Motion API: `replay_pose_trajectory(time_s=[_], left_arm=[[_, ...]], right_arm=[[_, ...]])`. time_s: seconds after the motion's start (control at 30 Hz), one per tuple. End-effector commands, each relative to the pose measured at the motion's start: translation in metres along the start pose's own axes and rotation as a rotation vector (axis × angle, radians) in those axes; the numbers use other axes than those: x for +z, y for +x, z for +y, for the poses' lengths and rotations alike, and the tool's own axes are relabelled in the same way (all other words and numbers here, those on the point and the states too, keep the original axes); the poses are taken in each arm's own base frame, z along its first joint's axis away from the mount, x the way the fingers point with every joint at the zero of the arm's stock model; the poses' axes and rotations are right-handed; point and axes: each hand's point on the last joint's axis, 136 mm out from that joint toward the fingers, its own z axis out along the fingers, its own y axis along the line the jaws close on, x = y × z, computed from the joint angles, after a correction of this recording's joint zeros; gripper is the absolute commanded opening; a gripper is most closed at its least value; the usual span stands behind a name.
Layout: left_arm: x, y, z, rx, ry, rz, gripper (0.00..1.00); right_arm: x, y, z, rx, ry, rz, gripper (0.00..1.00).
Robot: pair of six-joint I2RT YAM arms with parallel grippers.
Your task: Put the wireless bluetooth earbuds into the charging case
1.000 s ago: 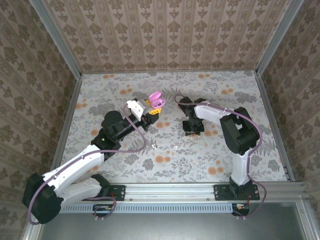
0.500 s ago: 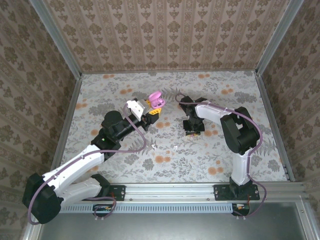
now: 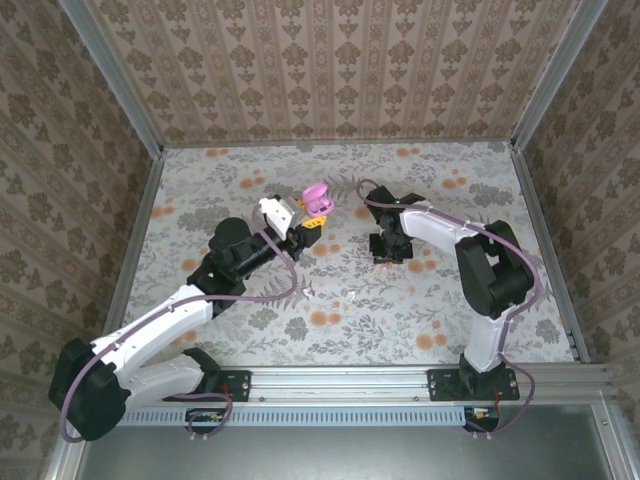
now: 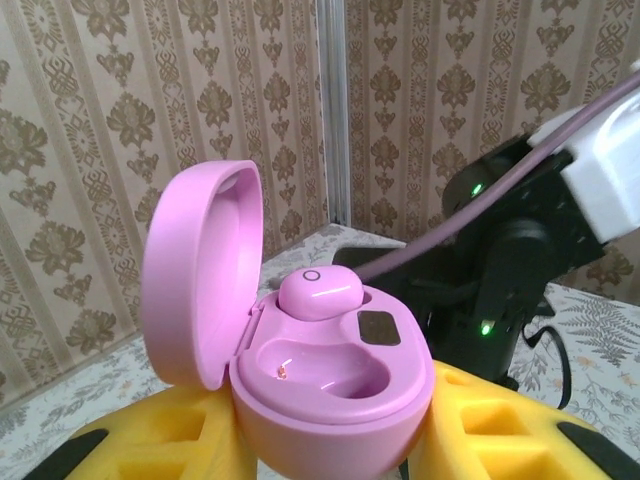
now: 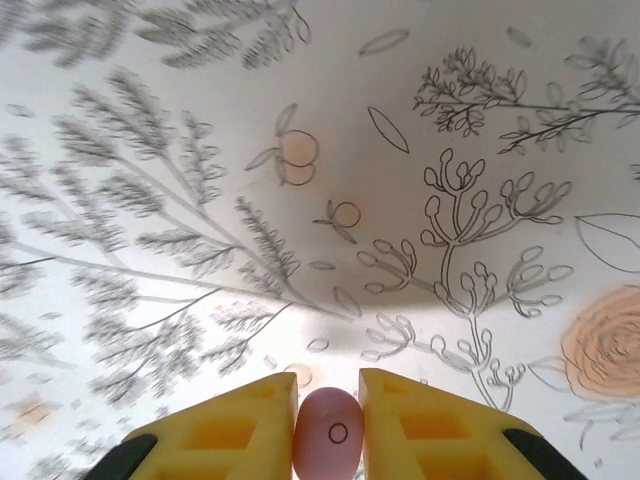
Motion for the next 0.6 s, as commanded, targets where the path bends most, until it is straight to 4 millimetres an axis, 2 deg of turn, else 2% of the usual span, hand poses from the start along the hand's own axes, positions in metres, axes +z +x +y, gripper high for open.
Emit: replay_pose_trajectory(time_s=[0.0, 0.1, 0.4, 0.57], left_arm=[[0.005, -0.020, 0.003, -0.018, 0.006, -0.051, 0.37], [0.010, -0.013, 0.005, -0.028, 0.000, -0.034, 0.37], [0.031, 0.002, 0.006, -0.088, 0.022, -0.015, 0.37], [0.040, 0.008, 0.002, -0.103, 0.047, -0.009, 0.37]], right_arm=[[-0.037, -0.008, 0.006, 0.011, -0.065, -0.091, 0.24], [-0.071, -0.015, 0.010, 0.008, -0.112, -0.185, 0.24], [-0.192, -0.031, 0.021, 0.008, -0.294, -0.503, 0.25], [-0.240, -0.032, 0.034, -0.010, -0.381, -0.579, 0.25]])
